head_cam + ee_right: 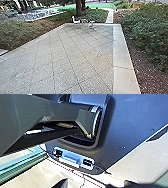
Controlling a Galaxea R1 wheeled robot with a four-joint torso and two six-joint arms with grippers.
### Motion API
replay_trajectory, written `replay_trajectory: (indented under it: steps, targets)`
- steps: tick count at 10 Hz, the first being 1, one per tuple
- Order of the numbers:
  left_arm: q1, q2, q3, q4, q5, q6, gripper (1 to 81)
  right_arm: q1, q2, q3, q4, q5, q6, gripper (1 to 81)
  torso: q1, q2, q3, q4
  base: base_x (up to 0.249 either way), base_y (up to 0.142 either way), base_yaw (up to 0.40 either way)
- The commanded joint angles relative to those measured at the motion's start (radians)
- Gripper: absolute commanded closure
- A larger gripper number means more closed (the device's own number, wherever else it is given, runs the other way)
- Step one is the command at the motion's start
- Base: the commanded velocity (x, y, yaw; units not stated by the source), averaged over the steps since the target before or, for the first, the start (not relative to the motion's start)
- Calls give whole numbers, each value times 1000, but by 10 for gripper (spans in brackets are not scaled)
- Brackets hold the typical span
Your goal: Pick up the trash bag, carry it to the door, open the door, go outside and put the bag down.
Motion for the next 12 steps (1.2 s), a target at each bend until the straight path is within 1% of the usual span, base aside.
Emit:
replay_trajectory:
  steps: [1, 2, 4, 6, 8, 9, 12]
  targets:
    - [-173, -36, -86, -66, 152, 2, 811, 9, 22, 12, -4, -62, -3, 10, 0, 0, 0, 0, 0, 0, 0]
    - [-214, -36, -120, -84, 196, 2, 811, 11, 22, 12, -4, -62, -3, 10, 0, 0, 0, 0, 0, 0, 0]
    - [-280, -36, -162, -101, 256, 2, 811, 9, 24, 14, -4, -61, -3, 10, 0, 0, 0, 0, 0, 0, 0]
    - [-363, -33, -212, -113, 319, 2, 811, 11, 26, 14, -4, -61, -3, 10, 0, 0, -1, 0, 0, 0, 0]
    - [-437, -35, -235, -116, 388, 2, 811, 11, 26, 14, -2, -59, -3, 10, 0, 1, -1, 0, 0, 0, 0]
    - [-460, -36, -235, -119, 408, 2, 811, 11, 26, 15, -2, -59, -3, 10, 0, 1, -1, 0, 0, 0, 0]
    - [-469, -36, -235, -123, 416, 2, 811, 12, 26, 15, 1, -58, -3, 10, 1, 1, -1, 0, 0, 0, 0]
